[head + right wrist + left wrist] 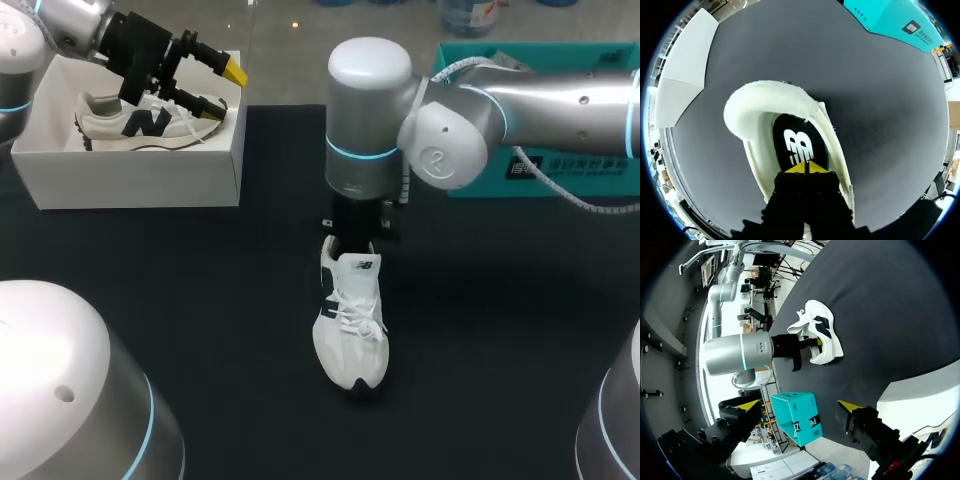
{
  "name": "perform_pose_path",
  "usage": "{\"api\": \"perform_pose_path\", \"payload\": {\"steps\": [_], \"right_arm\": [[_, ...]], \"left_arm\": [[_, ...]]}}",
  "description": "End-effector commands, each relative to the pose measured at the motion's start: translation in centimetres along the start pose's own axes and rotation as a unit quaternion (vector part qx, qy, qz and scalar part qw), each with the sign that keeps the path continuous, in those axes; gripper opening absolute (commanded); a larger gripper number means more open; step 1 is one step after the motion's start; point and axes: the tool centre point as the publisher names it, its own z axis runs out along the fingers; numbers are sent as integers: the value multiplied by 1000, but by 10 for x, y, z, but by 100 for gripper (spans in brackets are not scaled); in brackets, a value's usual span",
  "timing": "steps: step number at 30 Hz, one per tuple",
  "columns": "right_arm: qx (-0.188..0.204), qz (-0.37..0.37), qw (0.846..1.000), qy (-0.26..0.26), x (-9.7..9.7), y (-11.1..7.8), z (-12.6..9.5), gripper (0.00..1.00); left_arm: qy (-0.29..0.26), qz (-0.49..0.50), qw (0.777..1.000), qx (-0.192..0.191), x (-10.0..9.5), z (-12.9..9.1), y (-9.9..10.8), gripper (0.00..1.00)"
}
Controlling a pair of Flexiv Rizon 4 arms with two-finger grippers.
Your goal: Take the shoe out of the shoebox, open the shoe tongue, remove and reinsert the insole, then place the shoe into the shoebox
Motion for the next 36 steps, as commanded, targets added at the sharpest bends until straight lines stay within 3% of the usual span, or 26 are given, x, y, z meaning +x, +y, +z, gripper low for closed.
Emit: {"api": "perform_pose_path", "payload": {"steps": [1,9,16,22,31,36], "right_arm": [[17,-5,1000,-4,5,5,-8,0],[72,1,997,-16,4,21,15,0],[93,-4,996,-14,3,23,25,0],[100,-4,994,-33,7,13,11,0],[152,-10,987,-52,12,5,-6,0],[150,2,988,-45,14,2,-8,0]], "left_arm": [[1,0,1000,2,0,-1,1,100],[1,0,1000,2,0,-1,1,100],[1,0,1000,2,0,-1,1,100],[1,0,1000,2,0,-1,1,100],[1,0,1000,2,0,-1,1,100],[1,0,1000,2,0,-1,1,100]]}}
